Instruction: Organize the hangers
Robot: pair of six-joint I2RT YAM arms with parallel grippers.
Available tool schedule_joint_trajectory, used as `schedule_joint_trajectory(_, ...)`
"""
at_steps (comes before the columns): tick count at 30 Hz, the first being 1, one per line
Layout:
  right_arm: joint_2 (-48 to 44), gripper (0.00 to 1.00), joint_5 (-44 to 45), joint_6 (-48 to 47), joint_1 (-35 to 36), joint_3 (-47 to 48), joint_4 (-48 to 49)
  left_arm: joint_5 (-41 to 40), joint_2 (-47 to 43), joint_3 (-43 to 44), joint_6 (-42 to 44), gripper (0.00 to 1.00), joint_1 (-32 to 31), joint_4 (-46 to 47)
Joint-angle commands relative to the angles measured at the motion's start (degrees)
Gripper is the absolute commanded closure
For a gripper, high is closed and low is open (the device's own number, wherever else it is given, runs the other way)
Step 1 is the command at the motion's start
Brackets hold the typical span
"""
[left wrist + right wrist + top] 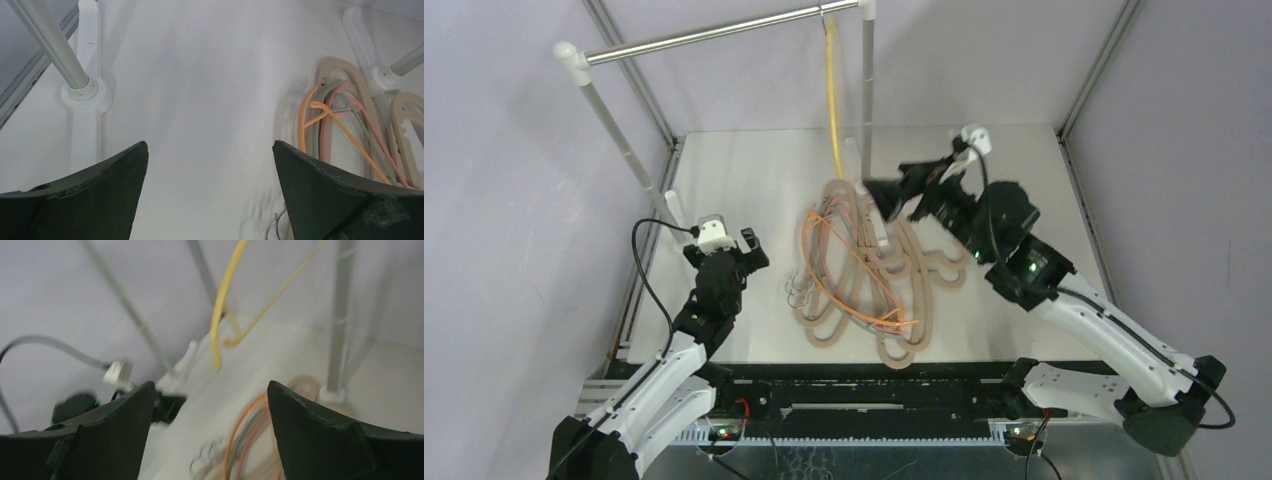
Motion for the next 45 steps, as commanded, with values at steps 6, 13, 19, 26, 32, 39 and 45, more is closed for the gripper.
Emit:
schedule_joint_trajectory(6, -7.4, 0.19, 17.3, -5.6, 19.2, -11.4, -13.5, -0.6, -0.3, -0.5, 0.8, 0.01, -0.3, 0.7)
schedule_joint_trajectory(13, 0.1, 0.37, 14.8, -2.6, 22.7, -18.0, -15.2, -0.9, -0.2, -0.2, 0.7, 0.01, -0.2, 0.6)
schedule_joint_trajectory(19, 9.9, 0.41, 14.2, -3.9, 23.4, -18.8, -13.7, -1.0, -0.1, -0.4, 0.5, 0.01, -0.3, 0.7)
schedule_joint_trajectory(26, 19.4, 0.41, 11.6, -3.6, 24.7, -18.9, -10.5, -1.0, -0.3, -0.6, -0.2, 0.01, -0.3, 0.8)
schedule_joint_trajectory(32, 24.6, 0.43, 10.0, -3.1, 24.7, -18.9, -7.8, -0.9, -0.3, -0.6, -0.5, 0.01, -0.3, 0.8)
schedule_joint_trajectory(39, 29.4, 0.5, 8.9, -2.5, 23.5, -18.9, -6.4, -0.9, -0.5, -0.7, -0.4, 0.01, -0.3, 0.8)
schedule_joint_trajectory(45, 30.5, 0.82, 7.8, -2.4, 22.4, -18.9, -5.6, -1.2, -0.8, -0.8, -0.1, 0.0, -0.2, 0.7)
